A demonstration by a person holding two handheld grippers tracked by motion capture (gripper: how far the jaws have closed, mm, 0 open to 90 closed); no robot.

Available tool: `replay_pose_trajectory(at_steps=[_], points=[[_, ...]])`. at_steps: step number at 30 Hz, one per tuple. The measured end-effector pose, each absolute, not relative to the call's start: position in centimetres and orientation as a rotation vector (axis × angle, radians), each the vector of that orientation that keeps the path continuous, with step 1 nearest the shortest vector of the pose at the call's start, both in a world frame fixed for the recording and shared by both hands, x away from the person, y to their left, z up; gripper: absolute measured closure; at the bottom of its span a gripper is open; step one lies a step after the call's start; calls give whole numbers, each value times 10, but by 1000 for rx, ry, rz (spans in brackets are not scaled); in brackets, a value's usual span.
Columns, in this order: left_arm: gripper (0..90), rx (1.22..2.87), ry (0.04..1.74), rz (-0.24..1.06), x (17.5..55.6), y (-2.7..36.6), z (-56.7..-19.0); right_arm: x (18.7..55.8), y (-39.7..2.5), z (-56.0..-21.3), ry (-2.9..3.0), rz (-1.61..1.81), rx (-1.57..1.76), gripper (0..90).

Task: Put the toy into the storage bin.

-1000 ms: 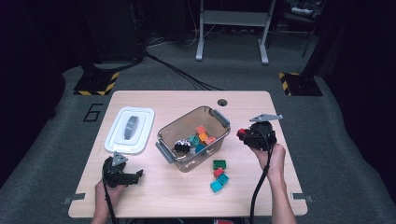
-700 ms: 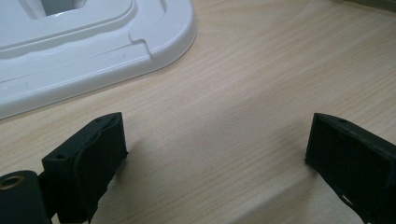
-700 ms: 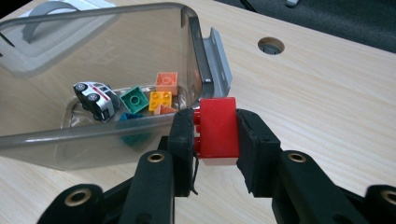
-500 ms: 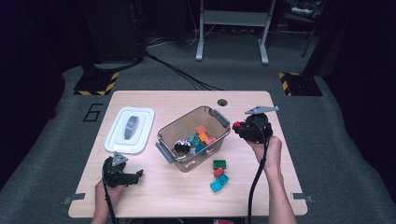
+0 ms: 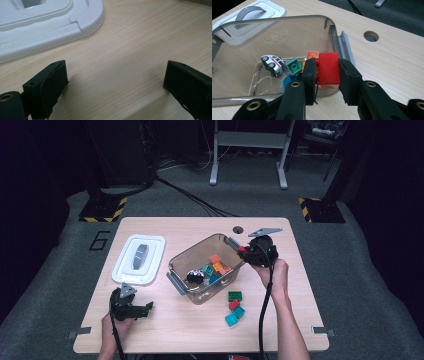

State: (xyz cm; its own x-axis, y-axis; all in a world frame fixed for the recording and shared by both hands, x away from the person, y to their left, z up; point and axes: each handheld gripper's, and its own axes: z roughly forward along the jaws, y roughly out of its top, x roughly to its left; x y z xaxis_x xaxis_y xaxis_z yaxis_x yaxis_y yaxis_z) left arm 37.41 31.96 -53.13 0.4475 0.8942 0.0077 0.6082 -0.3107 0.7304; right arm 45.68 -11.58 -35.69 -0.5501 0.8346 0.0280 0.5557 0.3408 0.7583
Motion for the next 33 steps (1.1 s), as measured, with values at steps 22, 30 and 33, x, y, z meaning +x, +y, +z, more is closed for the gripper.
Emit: replay_pose_trajectory(at_steps=[22, 30, 33], points=[[50, 2036, 1253, 554, 374, 319, -531, 459, -103, -376, 2337, 953, 1211, 511], [50, 2033, 1255, 554, 374, 319, -531, 439, -115, -369, 2303, 1025, 1227, 192], [50, 2034, 1257, 551, 374, 319, -531, 430, -121, -370, 2303, 1033, 1221, 133]])
